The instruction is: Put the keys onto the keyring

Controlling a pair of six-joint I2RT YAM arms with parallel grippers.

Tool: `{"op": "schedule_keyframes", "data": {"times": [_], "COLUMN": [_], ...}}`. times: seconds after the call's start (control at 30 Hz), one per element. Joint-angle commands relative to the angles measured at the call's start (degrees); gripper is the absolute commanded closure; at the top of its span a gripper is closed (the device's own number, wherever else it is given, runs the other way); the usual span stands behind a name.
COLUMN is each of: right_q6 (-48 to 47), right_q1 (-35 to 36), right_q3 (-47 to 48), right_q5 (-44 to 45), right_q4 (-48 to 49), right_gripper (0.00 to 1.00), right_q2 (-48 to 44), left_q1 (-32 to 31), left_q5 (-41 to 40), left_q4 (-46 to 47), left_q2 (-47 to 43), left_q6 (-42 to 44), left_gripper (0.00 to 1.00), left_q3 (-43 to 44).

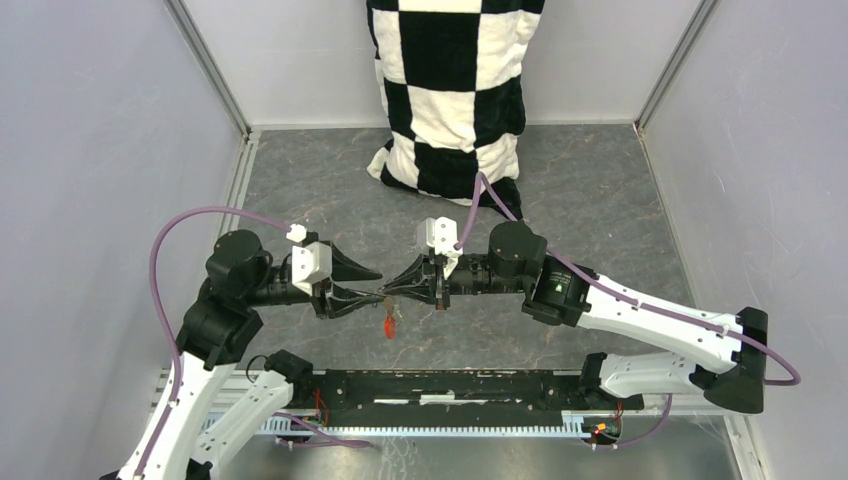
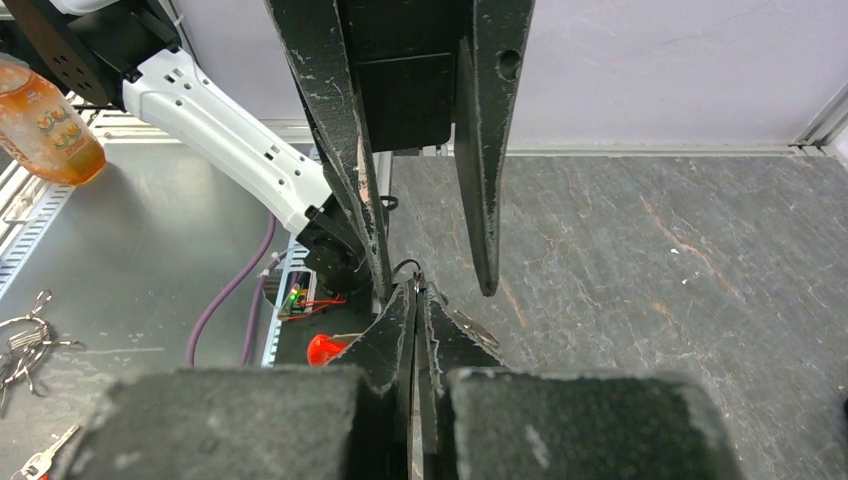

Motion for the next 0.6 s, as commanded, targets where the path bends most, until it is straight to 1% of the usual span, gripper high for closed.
{"op": "schedule_keyframes", "data": {"times": [0.0, 0.1, 0.17, 0.33, 0.43, 0.47, 0.5, 0.57], "right_q6": [-0.19, 0.16, 0.72, 1.6, 2.37, 3.21, 4.01, 4.85], "right_q1": [-0.12, -0.15, -0.1, -0.12, -0.37, -0.65, -0.96, -1.39], "right_q3": [3.77, 3.46, 3.13, 2.02, 1.51, 1.27, 0.85, 0.76], "right_q5": [-2.02, -2.41, -2.85, -4.1, -5.66, -6.46, -7.18, -7.34], "right_q4": [2.2, 2.58, 3.39, 5.1, 5.69, 6.33, 7.27, 7.33], "right_gripper": [1.0, 1.0, 1.0, 1.0, 1.0, 1.0, 1.0, 1.0], "right_q2": [0.15, -0.05, -0.28, -0.86, -1.11, -1.19, -1.4, -1.64], "left_q1": [0.06, 0.04, 0.03, 0.01, 0.01, 0.04, 0.04, 0.05], "left_q5": [2.73, 2.78, 3.09, 4.16, 5.41, 5.89, 6.01, 4.03], "left_q4": [-2.11, -2.38, -2.15, -1.78, -2.11, -2.84, -3.36, -4.02], "left_q2": [-0.39, -0.65, -0.87, -0.8, -0.89, -0.98, -1.14, -1.15], "left_q6": [4.61, 4.95, 4.69, 4.05, 4.31, 5.16, 6.08, 7.52], "left_gripper": [0.55, 0.64, 0.67, 0.84, 0.9, 0.9, 0.88, 0.71], "left_q3": [0.9, 1.01, 1.01, 1.11, 1.59, 1.76, 1.79, 1.72]}}
